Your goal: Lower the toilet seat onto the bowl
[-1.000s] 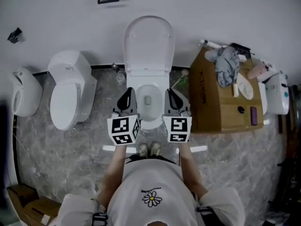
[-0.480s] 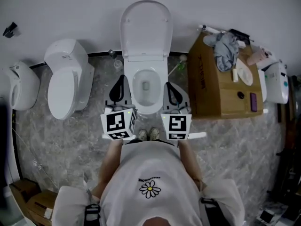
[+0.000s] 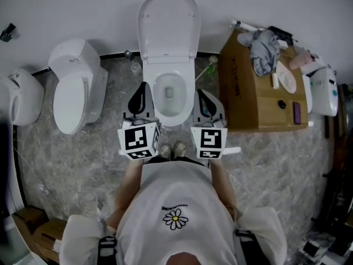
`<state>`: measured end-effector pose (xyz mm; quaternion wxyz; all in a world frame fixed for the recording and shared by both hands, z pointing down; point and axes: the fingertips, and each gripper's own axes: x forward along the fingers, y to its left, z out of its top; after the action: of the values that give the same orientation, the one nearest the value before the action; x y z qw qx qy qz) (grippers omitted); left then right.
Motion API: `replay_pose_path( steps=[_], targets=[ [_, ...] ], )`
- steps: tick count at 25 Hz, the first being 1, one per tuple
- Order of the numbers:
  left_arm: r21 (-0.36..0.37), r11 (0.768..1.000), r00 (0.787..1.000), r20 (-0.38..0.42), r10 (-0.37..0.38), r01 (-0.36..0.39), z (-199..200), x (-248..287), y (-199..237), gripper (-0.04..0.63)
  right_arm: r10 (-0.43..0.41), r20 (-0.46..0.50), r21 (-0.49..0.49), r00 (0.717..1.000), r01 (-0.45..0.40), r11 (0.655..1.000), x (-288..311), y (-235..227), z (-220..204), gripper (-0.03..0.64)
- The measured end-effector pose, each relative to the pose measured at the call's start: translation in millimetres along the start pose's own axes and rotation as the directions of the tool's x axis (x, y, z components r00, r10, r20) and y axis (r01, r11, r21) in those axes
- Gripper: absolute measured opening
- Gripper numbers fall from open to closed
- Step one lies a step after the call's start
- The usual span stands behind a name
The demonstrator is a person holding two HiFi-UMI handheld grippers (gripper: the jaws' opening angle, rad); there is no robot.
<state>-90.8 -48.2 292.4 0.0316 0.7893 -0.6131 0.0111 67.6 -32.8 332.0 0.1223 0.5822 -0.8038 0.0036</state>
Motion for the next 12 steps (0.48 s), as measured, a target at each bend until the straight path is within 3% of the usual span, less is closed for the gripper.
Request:
replay_pose_path(
  steps=[12],
  targets=[
    [0.001,1.000,1.000,-0.001,0.023,-0.023,-1.9,-3.1,0.4,0.026,0.028,0.009,-0.005,1.000,-0.028,1.000,0.3,1.6,0.9,0.029]
  ],
)
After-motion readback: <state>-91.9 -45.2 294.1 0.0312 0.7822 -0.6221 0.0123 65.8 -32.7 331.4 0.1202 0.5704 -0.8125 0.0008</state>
